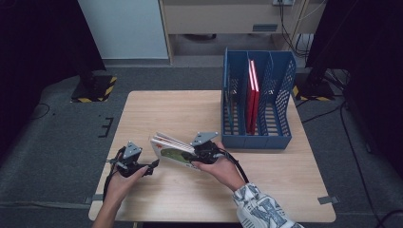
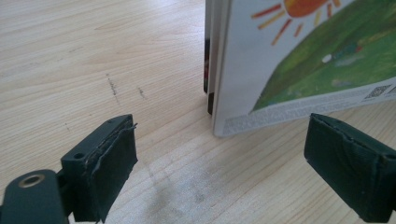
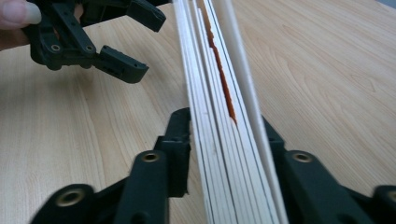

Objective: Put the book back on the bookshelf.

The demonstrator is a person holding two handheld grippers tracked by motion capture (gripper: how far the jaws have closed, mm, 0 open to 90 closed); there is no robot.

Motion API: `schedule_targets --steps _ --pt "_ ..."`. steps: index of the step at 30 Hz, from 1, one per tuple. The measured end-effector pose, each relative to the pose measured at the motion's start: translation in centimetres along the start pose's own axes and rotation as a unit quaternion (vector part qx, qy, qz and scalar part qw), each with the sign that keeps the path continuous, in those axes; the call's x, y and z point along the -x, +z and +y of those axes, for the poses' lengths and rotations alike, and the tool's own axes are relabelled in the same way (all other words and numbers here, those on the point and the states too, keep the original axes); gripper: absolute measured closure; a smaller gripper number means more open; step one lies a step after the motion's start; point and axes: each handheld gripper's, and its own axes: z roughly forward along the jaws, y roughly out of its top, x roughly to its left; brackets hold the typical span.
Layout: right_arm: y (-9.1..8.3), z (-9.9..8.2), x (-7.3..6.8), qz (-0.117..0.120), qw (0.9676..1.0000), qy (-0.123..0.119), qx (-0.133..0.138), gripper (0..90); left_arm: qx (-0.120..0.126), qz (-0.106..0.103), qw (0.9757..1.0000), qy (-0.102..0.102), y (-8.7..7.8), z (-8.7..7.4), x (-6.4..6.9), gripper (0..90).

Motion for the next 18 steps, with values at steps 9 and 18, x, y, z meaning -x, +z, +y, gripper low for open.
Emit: schedule_targets --steps 9,18 --pt "-0.11 0.06 0.26 0.0 1.0 -0.006 -0.003 75.3 -0.002 0.0 1.0 0.0 0.0 -0.04 -0.09 5.1" --pt "-0.4 0.47 -0.24 -0.012 0.9999 0.002 0.002 75.5 -0.002 0.009 1.0 -0.003 -0.27 -0.17 -0.46 5.0"
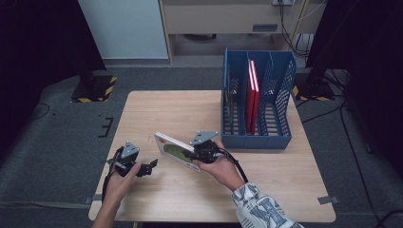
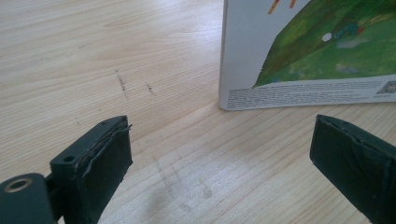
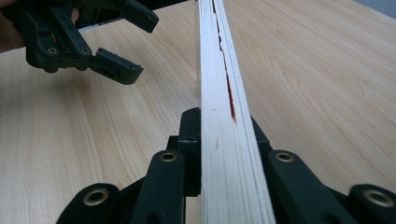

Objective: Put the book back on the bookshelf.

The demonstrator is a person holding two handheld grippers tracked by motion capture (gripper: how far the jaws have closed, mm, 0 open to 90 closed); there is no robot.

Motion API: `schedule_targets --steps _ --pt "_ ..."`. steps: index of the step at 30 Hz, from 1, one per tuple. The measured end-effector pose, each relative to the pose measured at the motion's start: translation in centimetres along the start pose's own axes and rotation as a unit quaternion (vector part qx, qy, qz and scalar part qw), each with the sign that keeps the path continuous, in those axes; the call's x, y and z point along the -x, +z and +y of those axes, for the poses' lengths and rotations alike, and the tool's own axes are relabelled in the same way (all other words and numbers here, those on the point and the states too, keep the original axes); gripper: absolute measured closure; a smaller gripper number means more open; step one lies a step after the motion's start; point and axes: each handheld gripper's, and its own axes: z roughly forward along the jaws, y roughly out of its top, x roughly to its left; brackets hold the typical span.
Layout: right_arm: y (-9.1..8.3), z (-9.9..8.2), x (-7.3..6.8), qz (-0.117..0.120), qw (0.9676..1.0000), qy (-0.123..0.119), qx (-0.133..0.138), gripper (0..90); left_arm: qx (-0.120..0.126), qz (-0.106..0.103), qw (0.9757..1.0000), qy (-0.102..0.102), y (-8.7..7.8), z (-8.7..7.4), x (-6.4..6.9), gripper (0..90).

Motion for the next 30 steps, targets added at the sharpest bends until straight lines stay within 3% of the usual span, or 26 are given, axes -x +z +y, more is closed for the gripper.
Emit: schedule_targets --steps 6,10,16,30 --pt "0.0 0.0 -0.3 -0.001 1.0 0.0 0.004 75.5 0.002 0.008 0.9999 0.007 0.0 0.0 -0.1 5.1" --pt "-0.2 0.1 -0.1 -0.007 0.9999 0.003 0.008 75.5 0.001 0.012 0.9999 -0.002 0.0 -0.1 -0.2 5.1" --pt "-0.7 0.1 0.2 -0.014 0.9998 0.008 0.015 75.6 -0.011 0.016 0.9998 0.001 0.2 -0.2 -0.2 5.4" --pt "-2.9 0.6 1.2 -0.035 0.9982 0.028 0.04 75.6 -0.026 0.023 0.9994 0.004 0.4 -0.4 -0.2 5.2"
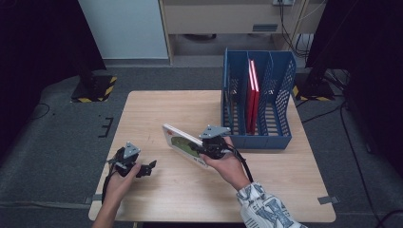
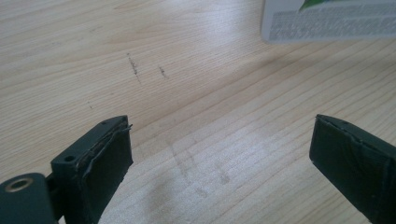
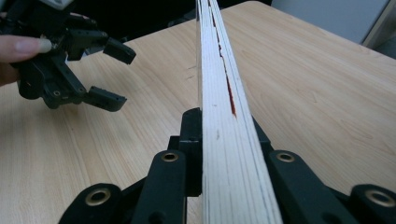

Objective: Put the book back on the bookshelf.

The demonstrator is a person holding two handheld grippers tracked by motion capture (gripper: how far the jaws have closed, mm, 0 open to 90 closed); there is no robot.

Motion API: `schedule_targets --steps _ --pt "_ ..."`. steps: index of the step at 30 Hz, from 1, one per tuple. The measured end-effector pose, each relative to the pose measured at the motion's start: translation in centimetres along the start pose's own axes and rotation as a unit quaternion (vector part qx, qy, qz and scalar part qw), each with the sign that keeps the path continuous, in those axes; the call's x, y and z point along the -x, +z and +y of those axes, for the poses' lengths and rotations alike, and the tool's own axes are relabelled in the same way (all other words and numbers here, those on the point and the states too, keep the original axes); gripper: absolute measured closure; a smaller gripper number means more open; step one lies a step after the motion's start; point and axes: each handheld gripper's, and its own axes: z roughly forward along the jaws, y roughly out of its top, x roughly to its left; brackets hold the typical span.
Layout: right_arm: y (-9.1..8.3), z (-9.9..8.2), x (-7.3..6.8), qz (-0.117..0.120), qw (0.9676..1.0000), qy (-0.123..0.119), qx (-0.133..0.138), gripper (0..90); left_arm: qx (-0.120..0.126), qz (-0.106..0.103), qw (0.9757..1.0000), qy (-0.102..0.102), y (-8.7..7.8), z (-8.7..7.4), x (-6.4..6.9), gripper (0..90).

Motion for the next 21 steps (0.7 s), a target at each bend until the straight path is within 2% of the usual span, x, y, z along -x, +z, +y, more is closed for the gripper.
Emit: schedule_targets --steps 3,7,13,17,21 --pt "-0.6 0.1 0.1 -0.003 1.0 0.004 0.005 75.6 0.004 0.008 1.0 0.004 -0.1 0.0 0.0 5.8" --pt "-1.3 0.1 0.0 -0.005 0.9999 0.008 0.01 75.5 -0.002 0.007 1.0 0.005 0.0 -0.2 0.0 5.7" --pt "-2.5 0.2 0.1 -0.004 0.9999 0.005 0.013 75.5 -0.018 0.0 0.9995 0.026 0.4 -0.4 0.4 5.1" --pt "-3.2 0.0 0.1 -0.002 0.9998 0.005 0.019 75.5 -0.024 0.003 0.9994 0.024 0.6 -0.4 0.3 5.1" --pt "-3.6 -0.3 0.3 -0.001 0.9999 0.001 0.01 75.5 -0.029 0.007 0.9993 0.021 0.6 -0.6 0.2 5.1"
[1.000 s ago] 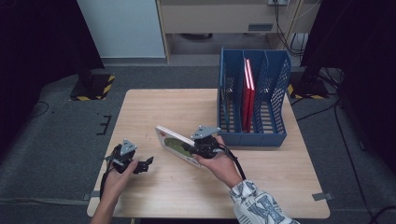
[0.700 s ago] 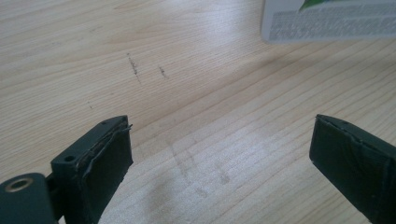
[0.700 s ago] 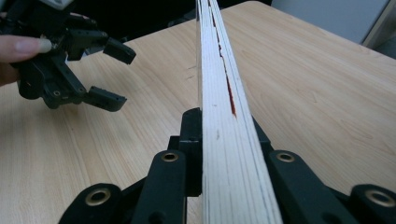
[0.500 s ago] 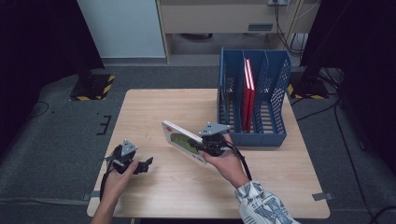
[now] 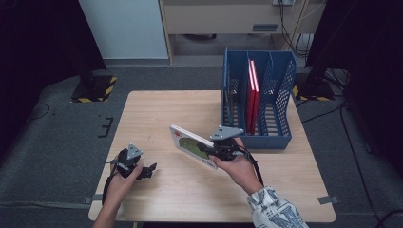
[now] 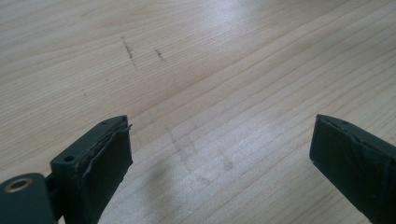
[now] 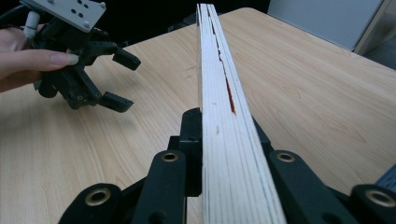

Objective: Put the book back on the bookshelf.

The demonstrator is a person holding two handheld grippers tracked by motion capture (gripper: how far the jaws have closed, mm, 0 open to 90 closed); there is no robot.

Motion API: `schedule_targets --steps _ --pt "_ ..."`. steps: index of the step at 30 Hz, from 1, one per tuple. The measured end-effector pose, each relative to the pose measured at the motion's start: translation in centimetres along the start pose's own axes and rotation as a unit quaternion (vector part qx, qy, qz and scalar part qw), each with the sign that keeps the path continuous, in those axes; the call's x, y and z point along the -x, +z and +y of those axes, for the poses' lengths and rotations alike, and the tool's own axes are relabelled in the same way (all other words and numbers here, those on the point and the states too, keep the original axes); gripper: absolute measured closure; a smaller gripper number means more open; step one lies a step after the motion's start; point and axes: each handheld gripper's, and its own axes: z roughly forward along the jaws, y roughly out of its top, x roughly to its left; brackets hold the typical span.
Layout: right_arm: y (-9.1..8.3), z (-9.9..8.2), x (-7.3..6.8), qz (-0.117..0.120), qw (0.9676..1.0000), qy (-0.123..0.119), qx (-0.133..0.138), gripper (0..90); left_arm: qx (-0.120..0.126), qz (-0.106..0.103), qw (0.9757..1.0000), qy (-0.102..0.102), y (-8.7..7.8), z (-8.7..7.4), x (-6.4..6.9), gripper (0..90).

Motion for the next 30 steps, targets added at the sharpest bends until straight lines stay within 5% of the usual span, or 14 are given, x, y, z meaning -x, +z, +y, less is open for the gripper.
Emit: schedule_targets --steps 30 --pt "-6.1 -2.7 1.6 -0.025 0.9994 0.024 0.004 75.5 -0.018 -0.001 0.9998 -0.009 0.6 -0.4 0.0 3.8"
